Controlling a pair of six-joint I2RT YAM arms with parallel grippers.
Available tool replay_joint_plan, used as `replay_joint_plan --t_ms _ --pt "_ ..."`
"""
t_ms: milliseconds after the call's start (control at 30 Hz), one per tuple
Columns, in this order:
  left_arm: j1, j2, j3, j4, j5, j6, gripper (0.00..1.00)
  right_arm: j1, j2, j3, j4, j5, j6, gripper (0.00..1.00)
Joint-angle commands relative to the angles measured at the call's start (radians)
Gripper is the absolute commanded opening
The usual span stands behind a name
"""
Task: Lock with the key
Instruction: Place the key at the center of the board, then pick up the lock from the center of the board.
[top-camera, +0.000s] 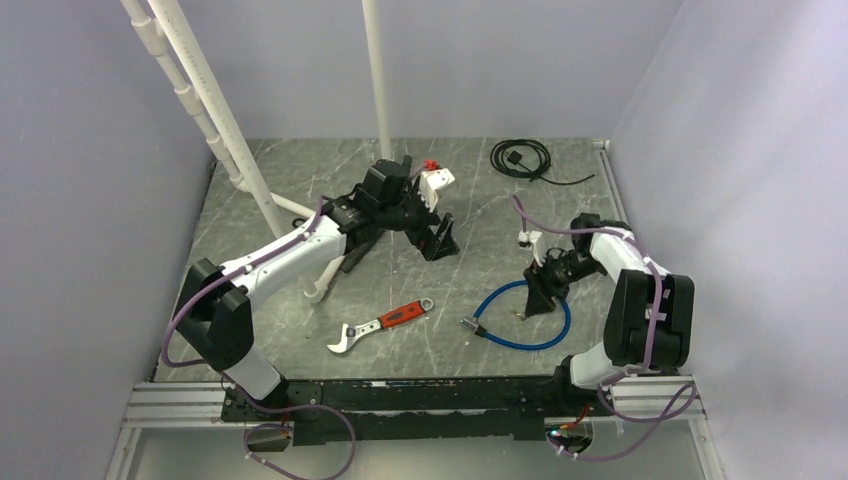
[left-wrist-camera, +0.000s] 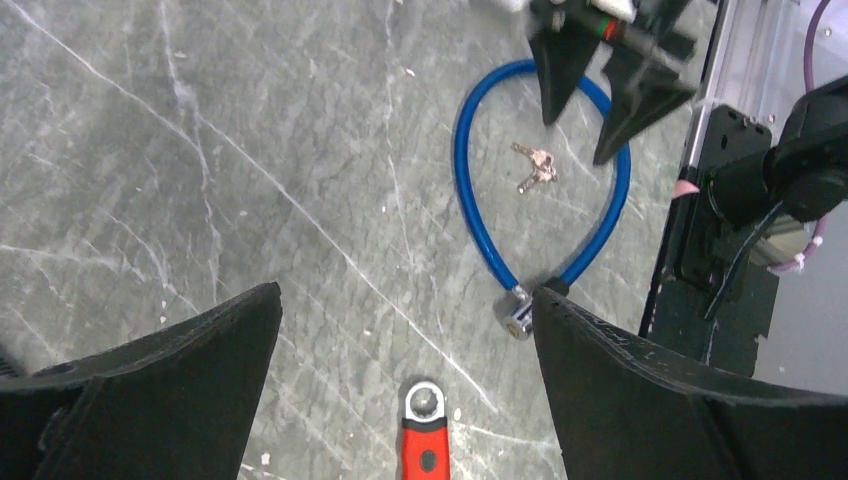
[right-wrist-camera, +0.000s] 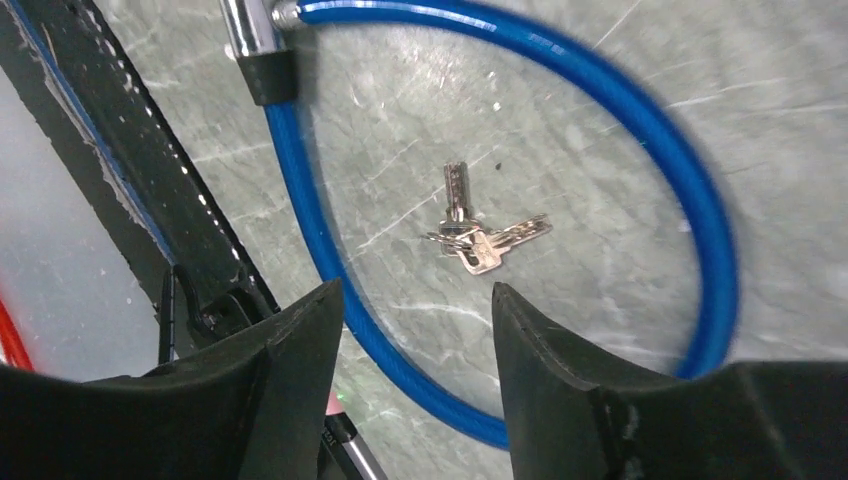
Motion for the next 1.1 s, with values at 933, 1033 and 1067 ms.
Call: replay_joint_plan --t_ms 933,1033,1067 --pt "0.097 0.241 0.267 -0.173 0.154 0.129 1.0 -0.067 0.834 1.269 0.645 0.096 0.604 0.78" --pt "0.109 0.26 0.283 -0.186 0.154 0.121 0.99 -0.035 0.922 1.361 0.716 0.16 0.634 0.73" --pt "0.112 0.264 0.286 -0.189 0.152 0.119 0.99 -0.027 0.949 1.391 0.733 0.169 0.634 0.72"
